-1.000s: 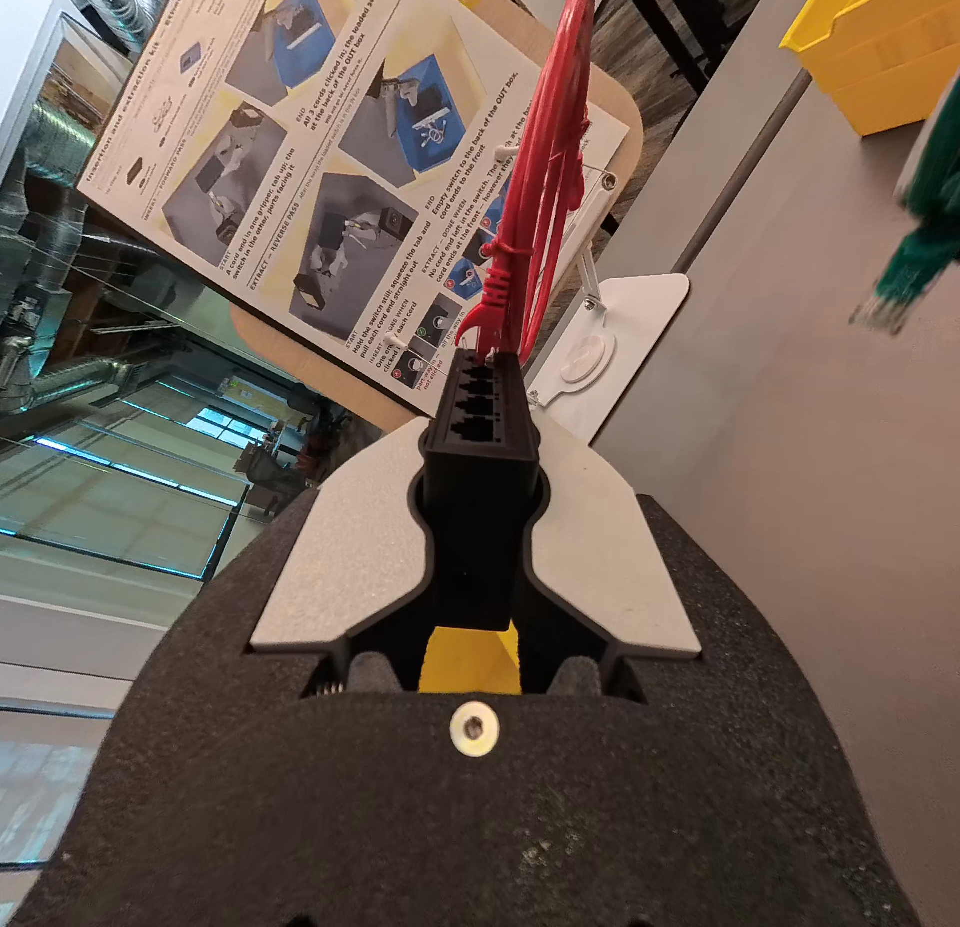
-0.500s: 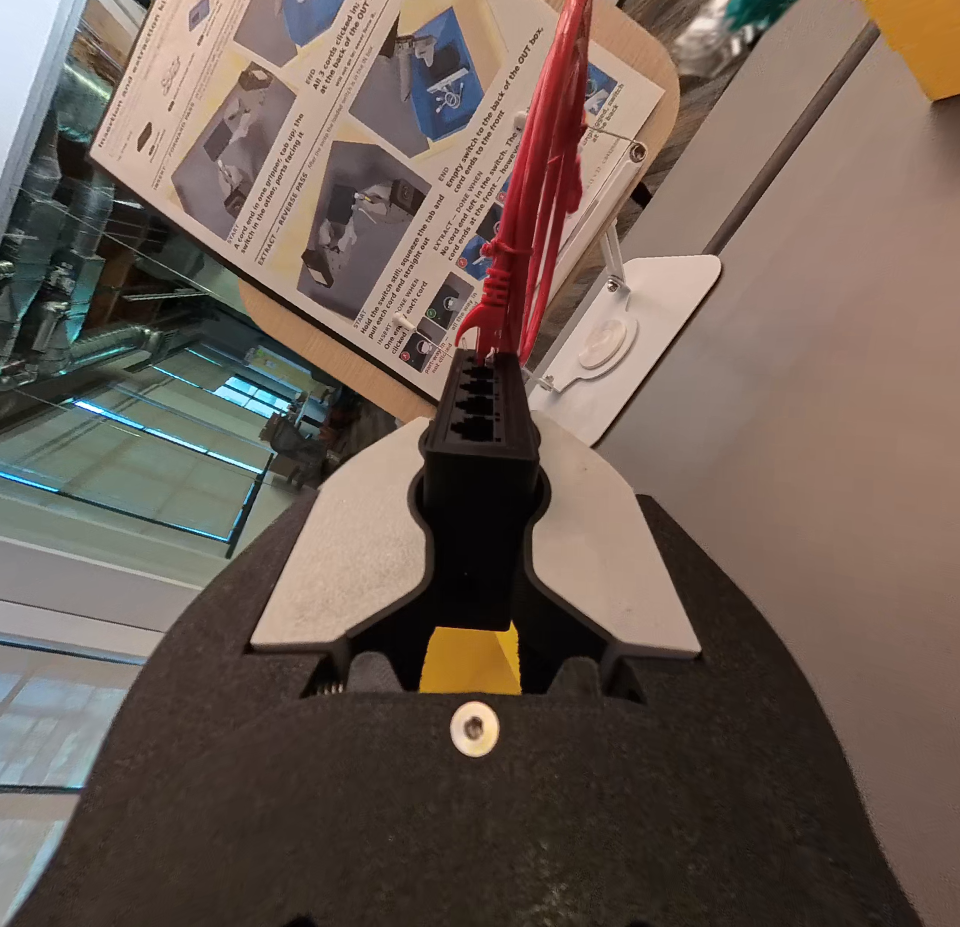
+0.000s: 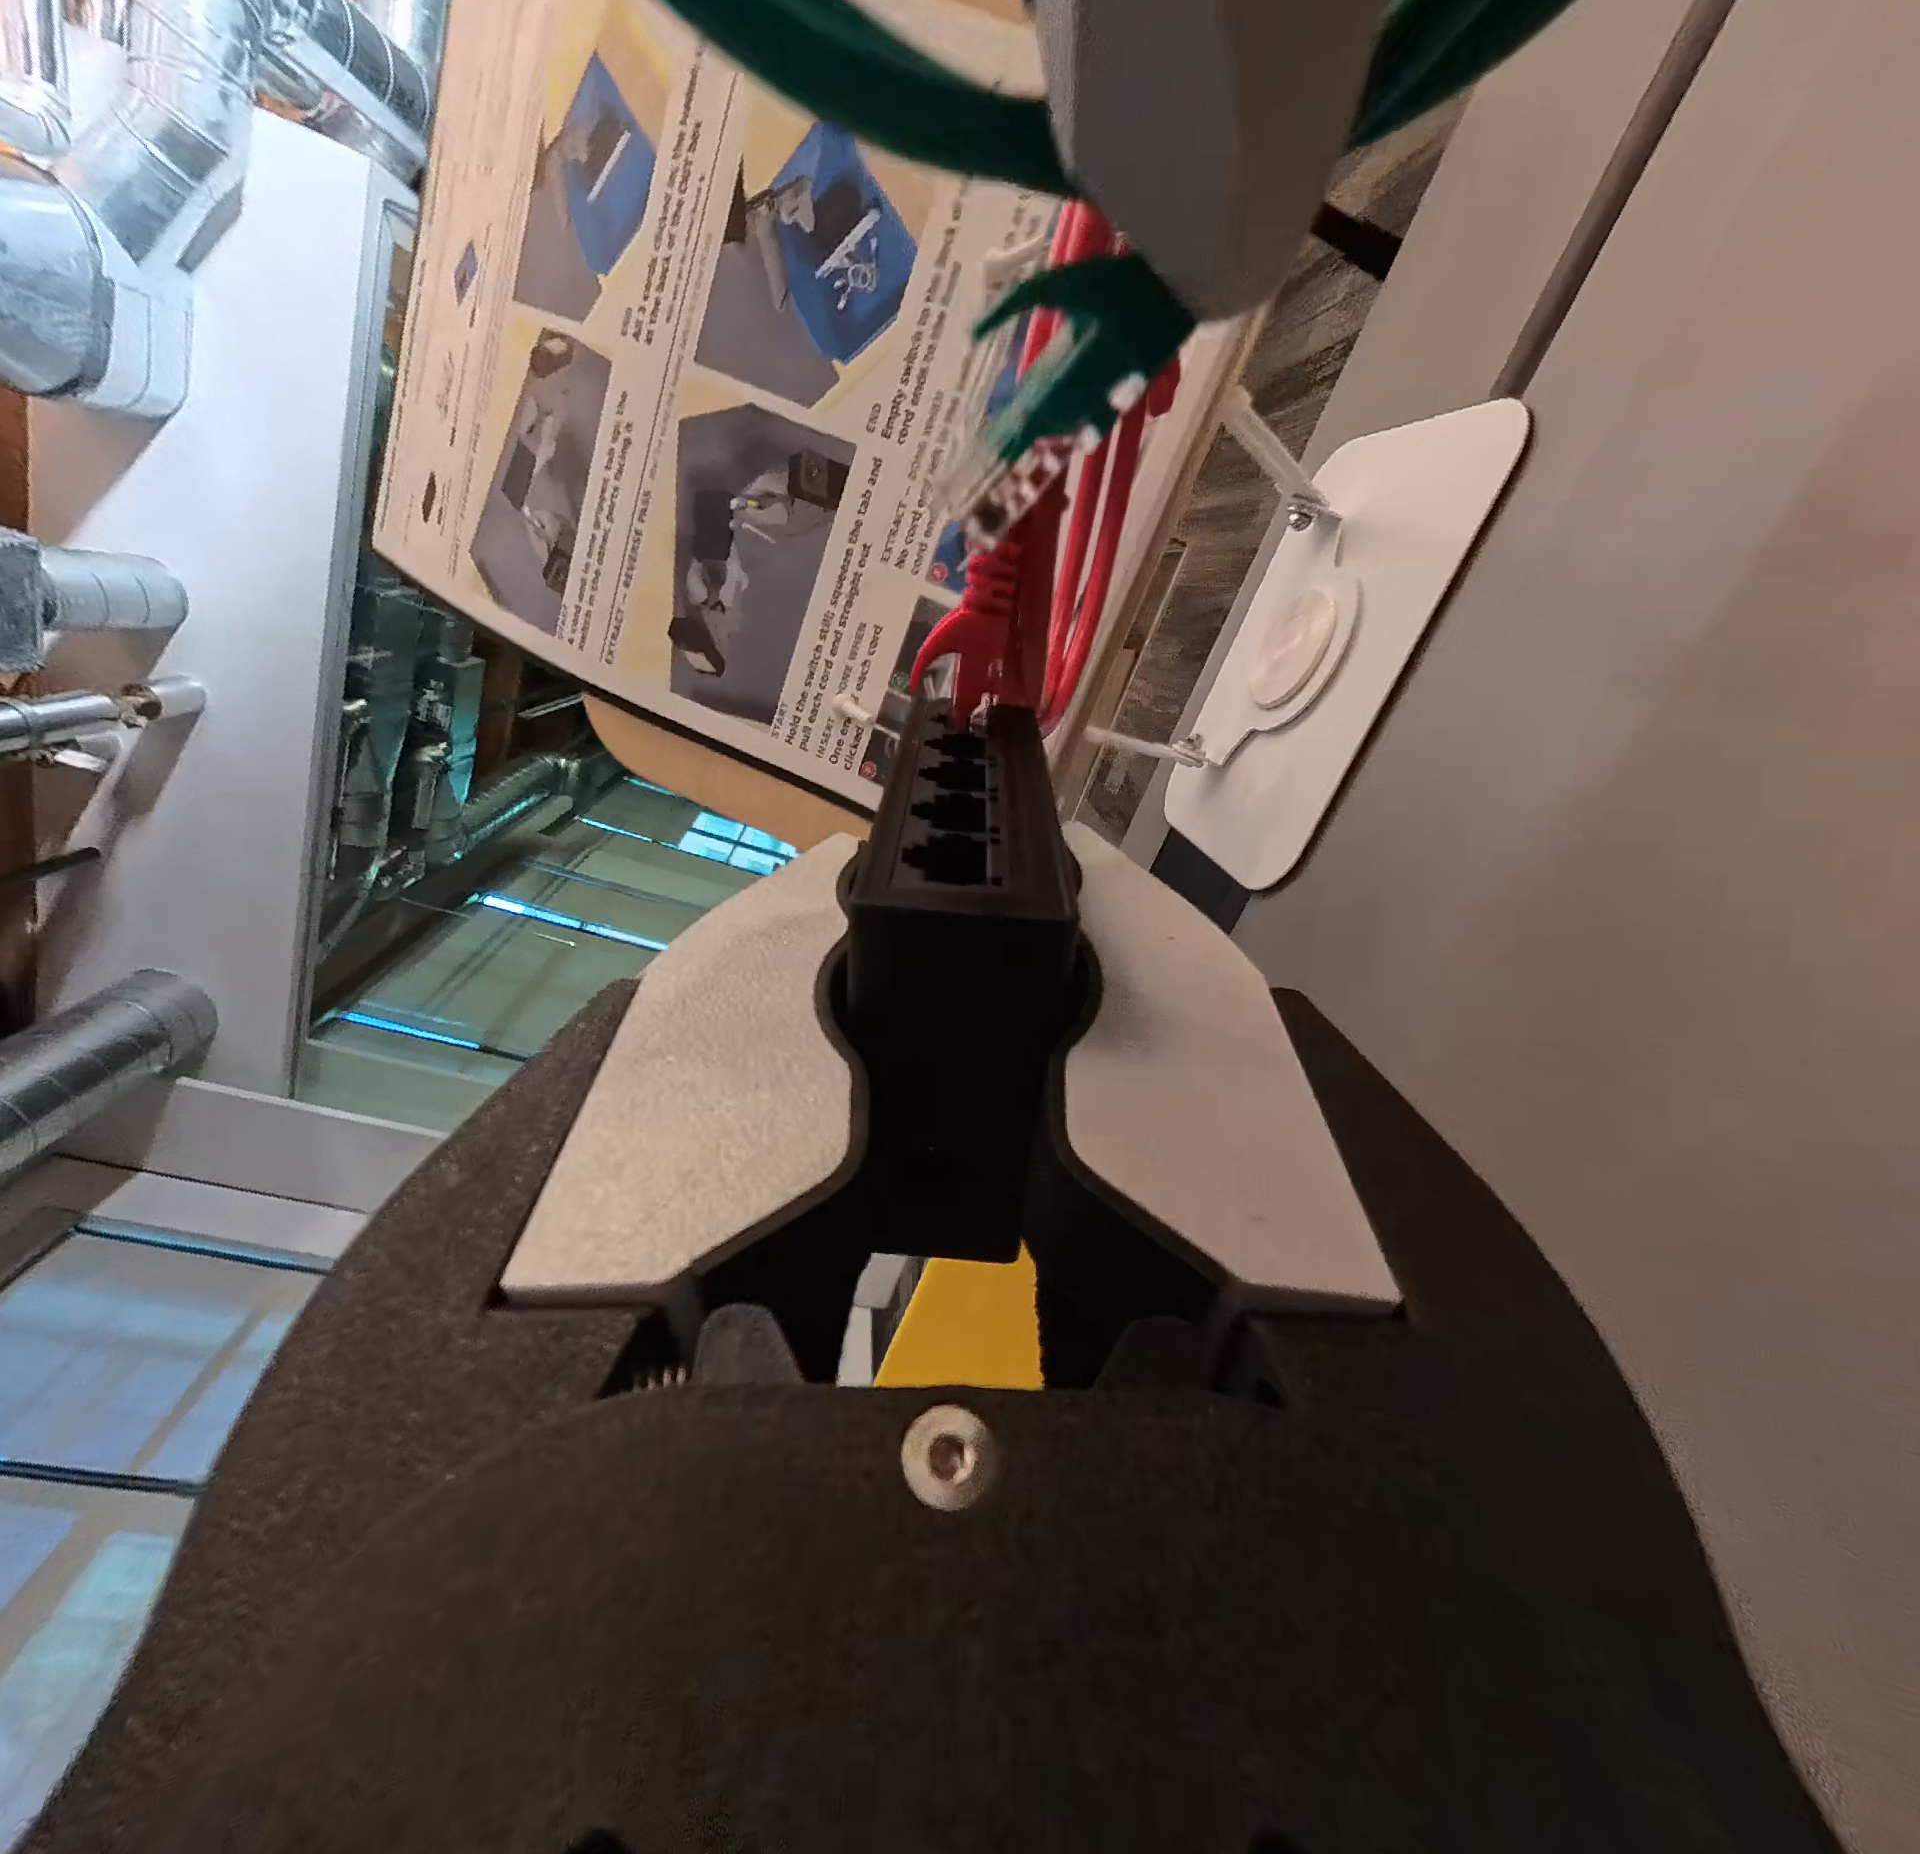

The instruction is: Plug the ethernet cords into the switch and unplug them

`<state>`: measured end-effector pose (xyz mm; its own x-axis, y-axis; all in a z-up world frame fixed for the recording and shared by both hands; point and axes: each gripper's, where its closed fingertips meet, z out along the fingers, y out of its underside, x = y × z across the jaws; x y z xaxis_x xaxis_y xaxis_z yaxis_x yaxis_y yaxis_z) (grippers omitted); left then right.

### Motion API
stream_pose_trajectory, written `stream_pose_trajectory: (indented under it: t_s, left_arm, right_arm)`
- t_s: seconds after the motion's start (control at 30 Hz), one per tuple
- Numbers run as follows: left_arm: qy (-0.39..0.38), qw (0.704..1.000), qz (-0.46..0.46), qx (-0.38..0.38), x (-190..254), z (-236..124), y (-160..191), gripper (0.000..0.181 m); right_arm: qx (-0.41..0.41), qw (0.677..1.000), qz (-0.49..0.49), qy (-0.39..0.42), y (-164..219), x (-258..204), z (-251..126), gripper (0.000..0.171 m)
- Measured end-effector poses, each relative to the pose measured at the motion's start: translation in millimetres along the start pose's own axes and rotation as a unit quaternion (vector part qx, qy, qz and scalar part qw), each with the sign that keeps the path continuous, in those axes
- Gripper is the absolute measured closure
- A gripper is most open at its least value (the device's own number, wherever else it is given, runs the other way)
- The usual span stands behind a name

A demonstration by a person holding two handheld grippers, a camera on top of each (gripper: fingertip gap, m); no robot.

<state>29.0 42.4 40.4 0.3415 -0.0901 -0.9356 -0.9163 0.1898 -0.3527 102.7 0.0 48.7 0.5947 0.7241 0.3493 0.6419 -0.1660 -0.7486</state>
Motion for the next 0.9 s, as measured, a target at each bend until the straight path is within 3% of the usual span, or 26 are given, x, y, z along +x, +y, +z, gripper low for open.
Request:
stream_pose_trajectory:
  t_s: [0.5,0.9]
  left_arm:
    - [0.018,0.997,0.061,0.045,37,-6,-27,0.151]
    - [0.031,0.996,0.066,0.051,43,-6,-27,0.151]
  right_arm:
    - [-0.105,0.993,0.036,-0.036,38,-7,12,0.152]
    - [-0.107,0.990,0.004,-0.092,38,-29,2,0.152]
